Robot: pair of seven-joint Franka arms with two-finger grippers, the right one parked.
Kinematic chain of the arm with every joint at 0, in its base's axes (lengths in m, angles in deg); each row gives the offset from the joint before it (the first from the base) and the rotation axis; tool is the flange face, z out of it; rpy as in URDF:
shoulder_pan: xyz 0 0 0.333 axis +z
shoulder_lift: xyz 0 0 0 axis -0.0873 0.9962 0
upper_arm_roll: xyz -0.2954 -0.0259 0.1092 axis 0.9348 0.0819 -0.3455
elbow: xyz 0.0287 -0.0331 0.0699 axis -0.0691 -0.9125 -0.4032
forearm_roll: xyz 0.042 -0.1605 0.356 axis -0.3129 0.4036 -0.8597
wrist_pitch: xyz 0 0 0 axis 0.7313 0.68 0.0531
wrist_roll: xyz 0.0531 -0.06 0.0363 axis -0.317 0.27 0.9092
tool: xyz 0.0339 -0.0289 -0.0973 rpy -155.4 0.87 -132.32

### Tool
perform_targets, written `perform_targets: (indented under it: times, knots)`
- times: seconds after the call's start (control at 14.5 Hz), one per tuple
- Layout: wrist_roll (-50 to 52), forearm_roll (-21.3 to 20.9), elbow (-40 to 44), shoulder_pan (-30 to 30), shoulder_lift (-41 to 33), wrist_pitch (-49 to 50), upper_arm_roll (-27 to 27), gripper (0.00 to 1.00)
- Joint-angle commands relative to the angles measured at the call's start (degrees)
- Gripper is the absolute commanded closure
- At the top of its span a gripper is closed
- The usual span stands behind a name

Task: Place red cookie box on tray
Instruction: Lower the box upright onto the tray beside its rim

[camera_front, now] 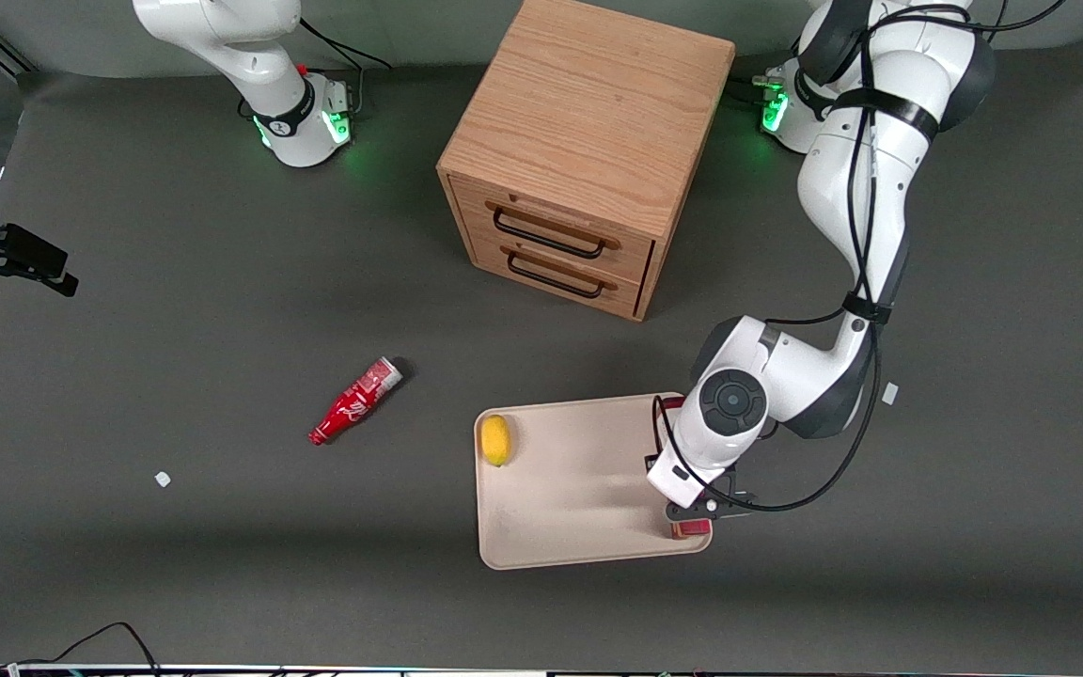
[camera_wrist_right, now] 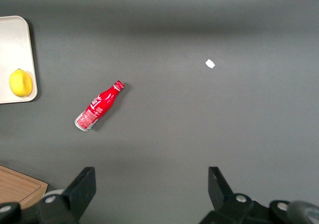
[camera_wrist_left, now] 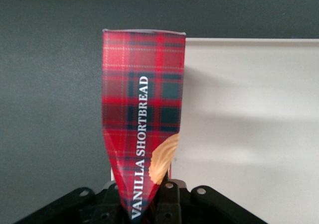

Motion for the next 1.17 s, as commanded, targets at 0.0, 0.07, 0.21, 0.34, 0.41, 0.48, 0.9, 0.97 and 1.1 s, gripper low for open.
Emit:
perform_targets:
  times: [0.0,0.07,0.21,0.34,0.41,0.48,0.9,0.97,1.1]
  knots:
    - [1.46,-1.07,-1.17,-0.31,-0.47,-0.93,-0.55,1.0]
    - [1.45,-0.99,-1.26,-0.31,-0.47,-0.93,-0.56,1.0]
    - [1.54,-1.07,-1.44,-0.31,-0.47,-0.93,-0.56,0.98]
    - [1.54,-1.16,-1.96,-0.23,-0.56,-2.49,-0.56,0.01]
    - [1.54,-1.16,-2.4,-0.23,-0.65,-3.64,-0.56,0.0]
    - [1.54,-1.16,-2.49,-0.23,-0.74,-3.74,-0.56,0.0]
    - [0.75,-1.16,-2.76,0.65,-3.28,-3.65,-0.56,0.0]
    - [0.58,-1.08,-3.63,1.44,-4.94,-3.56,-0.56,0.0]
    - [-0.38,-0.38,-6.79,3.89,-9.59,-3.56,-0.47,0.0]
